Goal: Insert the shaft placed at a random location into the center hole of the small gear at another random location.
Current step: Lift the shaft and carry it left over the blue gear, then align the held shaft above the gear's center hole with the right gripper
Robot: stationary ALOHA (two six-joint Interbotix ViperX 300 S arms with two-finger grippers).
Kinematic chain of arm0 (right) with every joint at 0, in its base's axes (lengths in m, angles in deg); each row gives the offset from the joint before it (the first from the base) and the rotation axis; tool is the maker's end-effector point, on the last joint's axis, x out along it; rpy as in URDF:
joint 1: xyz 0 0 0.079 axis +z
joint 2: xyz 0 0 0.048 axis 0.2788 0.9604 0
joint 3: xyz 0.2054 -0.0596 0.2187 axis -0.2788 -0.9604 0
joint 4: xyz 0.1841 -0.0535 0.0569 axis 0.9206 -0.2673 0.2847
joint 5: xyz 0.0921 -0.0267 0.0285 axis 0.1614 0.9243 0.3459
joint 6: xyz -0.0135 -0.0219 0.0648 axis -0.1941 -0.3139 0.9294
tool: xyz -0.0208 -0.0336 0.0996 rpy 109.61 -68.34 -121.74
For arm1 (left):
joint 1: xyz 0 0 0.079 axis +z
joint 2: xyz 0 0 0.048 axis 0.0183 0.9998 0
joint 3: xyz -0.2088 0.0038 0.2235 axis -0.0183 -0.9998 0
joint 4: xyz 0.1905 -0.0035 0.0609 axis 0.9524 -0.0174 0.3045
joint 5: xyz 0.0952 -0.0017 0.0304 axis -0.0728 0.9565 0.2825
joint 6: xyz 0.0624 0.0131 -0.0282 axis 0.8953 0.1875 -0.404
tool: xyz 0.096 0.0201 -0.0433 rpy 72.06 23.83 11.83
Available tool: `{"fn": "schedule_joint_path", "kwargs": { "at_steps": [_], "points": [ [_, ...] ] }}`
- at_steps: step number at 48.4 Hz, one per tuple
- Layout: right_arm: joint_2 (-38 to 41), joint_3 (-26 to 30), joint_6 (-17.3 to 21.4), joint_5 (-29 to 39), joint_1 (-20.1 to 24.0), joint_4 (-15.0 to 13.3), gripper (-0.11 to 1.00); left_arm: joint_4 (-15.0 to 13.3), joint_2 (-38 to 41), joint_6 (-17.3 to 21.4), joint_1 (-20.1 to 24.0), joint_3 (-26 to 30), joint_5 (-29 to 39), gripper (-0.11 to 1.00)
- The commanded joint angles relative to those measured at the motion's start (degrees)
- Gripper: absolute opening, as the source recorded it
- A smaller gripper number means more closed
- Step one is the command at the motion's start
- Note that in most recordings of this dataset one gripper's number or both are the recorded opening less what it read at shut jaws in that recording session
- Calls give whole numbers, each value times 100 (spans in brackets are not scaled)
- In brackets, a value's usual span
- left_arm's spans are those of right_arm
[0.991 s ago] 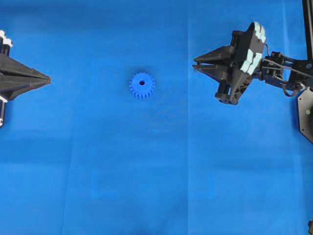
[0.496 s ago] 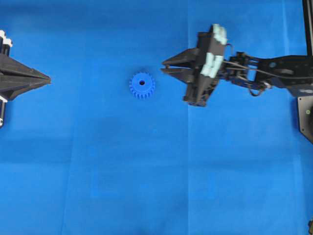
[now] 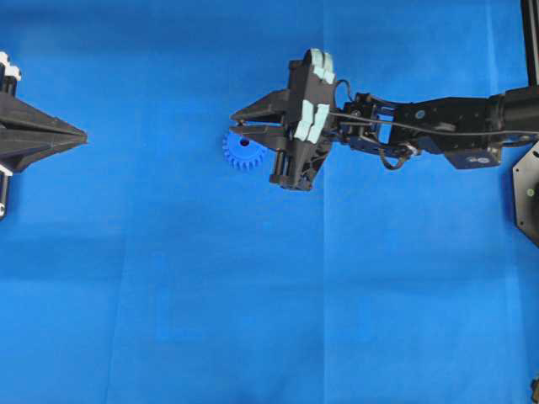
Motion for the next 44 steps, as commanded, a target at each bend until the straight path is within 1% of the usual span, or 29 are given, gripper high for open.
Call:
{"fn": "schedule_joint_path", "kwargs": {
  "at_steps": [1, 14, 31, 44],
  "points": [
    [-35, 158, -9, -18, 18, -18, 2, 0, 18, 0, 9, 53, -26, 0],
    [18, 105, -9, 53, 18, -26, 2, 0, 18, 0, 9, 53, -26, 0],
    [369, 105, 18, 26, 18, 9, 2, 0, 18, 0, 9, 53, -26, 0],
    [378, 105, 18, 18, 18, 9, 2, 0, 18, 0, 18, 53, -26, 0]
  ]
}}
